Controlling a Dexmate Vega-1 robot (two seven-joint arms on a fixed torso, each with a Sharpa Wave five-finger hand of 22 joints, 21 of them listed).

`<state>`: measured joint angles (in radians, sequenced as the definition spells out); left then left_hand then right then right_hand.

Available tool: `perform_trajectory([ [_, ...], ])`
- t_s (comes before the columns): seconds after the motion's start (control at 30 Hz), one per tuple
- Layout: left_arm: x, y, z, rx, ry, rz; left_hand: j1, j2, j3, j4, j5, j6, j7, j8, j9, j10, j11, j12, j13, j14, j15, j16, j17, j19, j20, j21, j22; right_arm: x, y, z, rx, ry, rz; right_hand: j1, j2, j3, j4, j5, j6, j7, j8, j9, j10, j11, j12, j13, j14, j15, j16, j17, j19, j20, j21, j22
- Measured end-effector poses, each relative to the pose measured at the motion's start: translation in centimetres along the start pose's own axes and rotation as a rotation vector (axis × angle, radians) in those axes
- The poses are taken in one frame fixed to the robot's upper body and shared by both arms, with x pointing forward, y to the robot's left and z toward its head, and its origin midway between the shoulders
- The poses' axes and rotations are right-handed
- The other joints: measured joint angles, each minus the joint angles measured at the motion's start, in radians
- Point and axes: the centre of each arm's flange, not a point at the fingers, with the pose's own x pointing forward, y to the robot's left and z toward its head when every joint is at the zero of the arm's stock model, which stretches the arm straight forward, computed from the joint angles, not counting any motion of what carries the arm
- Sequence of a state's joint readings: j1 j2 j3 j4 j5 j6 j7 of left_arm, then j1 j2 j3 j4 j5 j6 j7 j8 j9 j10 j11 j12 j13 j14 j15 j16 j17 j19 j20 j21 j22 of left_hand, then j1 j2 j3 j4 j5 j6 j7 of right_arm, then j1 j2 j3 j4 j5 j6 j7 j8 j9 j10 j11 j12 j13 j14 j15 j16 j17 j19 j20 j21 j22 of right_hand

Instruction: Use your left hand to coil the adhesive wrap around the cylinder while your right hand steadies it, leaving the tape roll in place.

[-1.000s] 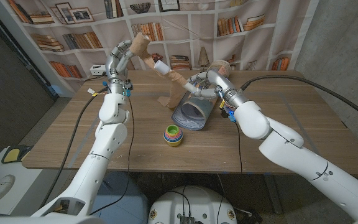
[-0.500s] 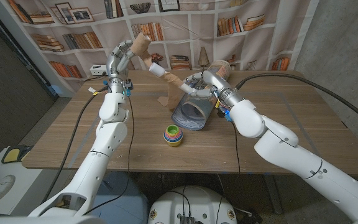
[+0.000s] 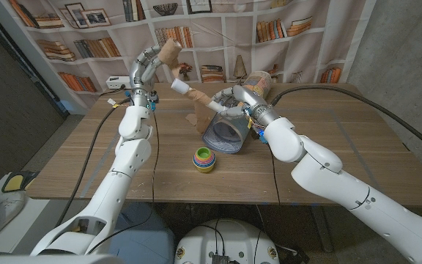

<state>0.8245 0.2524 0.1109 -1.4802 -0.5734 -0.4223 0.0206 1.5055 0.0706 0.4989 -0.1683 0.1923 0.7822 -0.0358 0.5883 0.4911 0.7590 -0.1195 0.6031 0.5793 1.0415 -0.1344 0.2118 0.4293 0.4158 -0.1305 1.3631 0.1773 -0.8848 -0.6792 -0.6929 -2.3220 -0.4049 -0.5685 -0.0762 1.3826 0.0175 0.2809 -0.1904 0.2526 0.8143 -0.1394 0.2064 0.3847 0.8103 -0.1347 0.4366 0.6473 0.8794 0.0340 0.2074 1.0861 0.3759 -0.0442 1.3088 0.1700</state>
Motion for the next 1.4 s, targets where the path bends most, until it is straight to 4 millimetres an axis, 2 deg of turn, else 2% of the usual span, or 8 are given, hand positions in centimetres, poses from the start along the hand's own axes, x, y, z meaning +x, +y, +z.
perform_trajectory([
  [0.57,0.6,-1.1,0.6,-0.001,-0.036,-0.029,-0.004,0.003,0.0,0.0,-0.001,0.0,0.0,0.004,0.0,0.0,0.0,0.0,-0.013,0.0,0.0,0.0,-0.001,0.0,0.0,0.0,0.002,-0.2,1.3,0.2,-0.021,0.008,0.04,-0.001,0.001,0.0,0.0,0.0,0.0,0.0,0.0,0.0,0.0,0.0,0.005,0.0,0.002,0.002,0.0,-0.003,0.0,0.0,-0.005,0.0],
  [0.87,0.1,-1.5,0.8,0.005,-0.038,-0.042,-0.004,0.003,0.0,0.0,-0.002,0.0,0.0,0.004,0.0,0.0,0.0,0.0,-0.011,0.0,0.0,-0.002,0.0,0.0,0.0,0.006,0.002,-0.3,1.7,0.3,-0.056,0.023,0.069,-0.001,0.001,0.0,0.0,-0.002,0.0,0.0,0.0,0.0,0.0,0.0,0.004,0.001,0.002,0.002,-0.003,-0.003,0.0,0.0,-0.005,0.0],
  [1.2,-0.1,-1.9,1.3,0.029,-0.05,-0.084,-0.004,0.003,0.0,0.0,0.0,0.0,0.0,0.004,0.0,0.0,0.0,0.0,-0.011,0.0,0.0,-0.004,0.0,0.0,0.0,0.006,0.0,-0.3,2.1,1.2,-0.098,0.002,0.088,0.0,0.0,0.0,0.0,-0.003,0.0,0.0,0.0,0.0,0.0,0.0,0.003,0.002,0.002,0.002,-0.003,-0.005,0.0,0.0,-0.005,0.0],
  [1.4,0.6,-2.3,1.7,0.029,-0.074,-0.103,-0.005,0.002,0.0,0.0,0.0,0.0,0.0,0.004,0.0,0.0,0.0,0.0,-0.012,0.0,0.0,-0.004,-0.005,0.0,0.0,0.006,-0.001,0.3,2.3,1.7,-0.131,-0.012,0.116,0.0,0.0,0.0,0.0,-0.006,0.0,0.0,0.0,0.0,0.0,0.0,0.001,0.0,0.002,0.002,0.0,-0.005,0.0,0.0,-0.005,0.0],
])
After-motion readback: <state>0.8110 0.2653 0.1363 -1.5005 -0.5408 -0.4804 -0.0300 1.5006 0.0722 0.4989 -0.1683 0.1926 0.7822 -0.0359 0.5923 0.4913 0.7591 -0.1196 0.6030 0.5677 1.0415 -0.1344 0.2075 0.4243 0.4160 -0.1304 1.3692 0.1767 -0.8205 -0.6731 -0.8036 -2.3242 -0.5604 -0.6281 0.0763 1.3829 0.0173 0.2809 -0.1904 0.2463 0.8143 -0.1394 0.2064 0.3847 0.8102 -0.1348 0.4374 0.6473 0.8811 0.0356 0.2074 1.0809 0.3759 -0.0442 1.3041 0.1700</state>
